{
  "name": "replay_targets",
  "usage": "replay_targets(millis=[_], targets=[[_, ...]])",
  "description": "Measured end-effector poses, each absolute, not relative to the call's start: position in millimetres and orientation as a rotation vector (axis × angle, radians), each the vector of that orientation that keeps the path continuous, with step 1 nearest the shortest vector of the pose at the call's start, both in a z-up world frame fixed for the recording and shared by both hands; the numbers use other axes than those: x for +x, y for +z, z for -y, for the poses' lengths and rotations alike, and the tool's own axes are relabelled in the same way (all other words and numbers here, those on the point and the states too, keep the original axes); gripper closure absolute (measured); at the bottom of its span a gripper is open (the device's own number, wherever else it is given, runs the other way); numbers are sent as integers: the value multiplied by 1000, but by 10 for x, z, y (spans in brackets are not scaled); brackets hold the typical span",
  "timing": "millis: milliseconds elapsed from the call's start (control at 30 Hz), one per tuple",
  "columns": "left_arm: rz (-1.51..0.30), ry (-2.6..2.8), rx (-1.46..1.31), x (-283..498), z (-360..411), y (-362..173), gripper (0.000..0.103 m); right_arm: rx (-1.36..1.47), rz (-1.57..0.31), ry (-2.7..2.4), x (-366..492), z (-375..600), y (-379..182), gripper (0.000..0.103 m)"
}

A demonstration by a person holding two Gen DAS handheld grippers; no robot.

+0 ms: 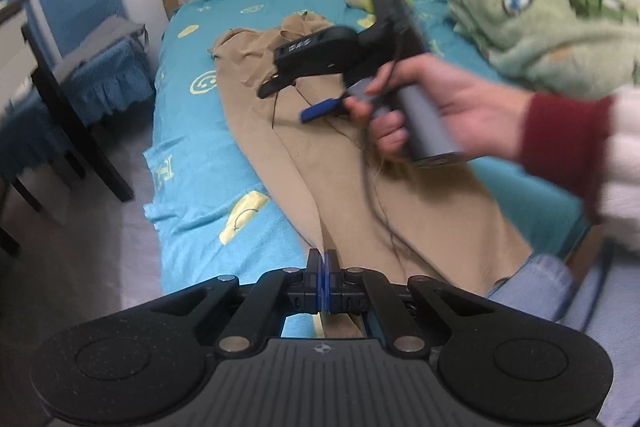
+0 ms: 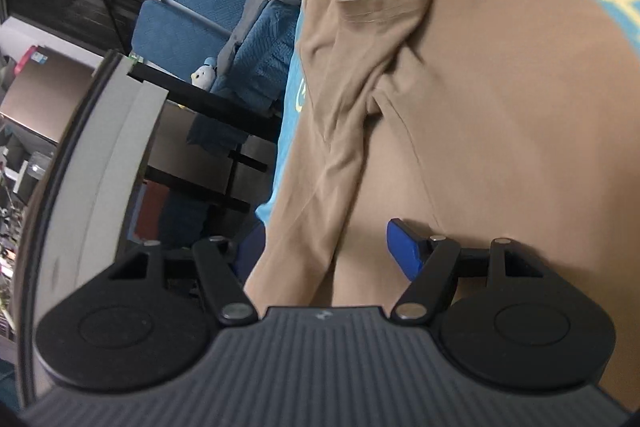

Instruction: Fold clothes

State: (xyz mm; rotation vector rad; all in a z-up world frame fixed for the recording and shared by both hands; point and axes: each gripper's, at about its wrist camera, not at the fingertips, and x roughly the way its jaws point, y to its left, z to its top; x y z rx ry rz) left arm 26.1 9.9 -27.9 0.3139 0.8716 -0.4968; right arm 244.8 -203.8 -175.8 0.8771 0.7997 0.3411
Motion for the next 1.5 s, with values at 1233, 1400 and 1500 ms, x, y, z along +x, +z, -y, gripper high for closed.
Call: replay_targets(millis=[1233, 1400, 1500], targets=[[-1241, -431, -236, 1098, -559, -1278, 35, 757, -1000, -117, 495, 2555, -1213, 14], [-1271, -493, -187, 1073, -468, -1290, 44, 953, -1098, -67, 314, 2501, -1562, 14], [-1306, -532, -108, 975, -375, -1267, 67, 837, -1177, -26, 322, 2291, -1514, 13]])
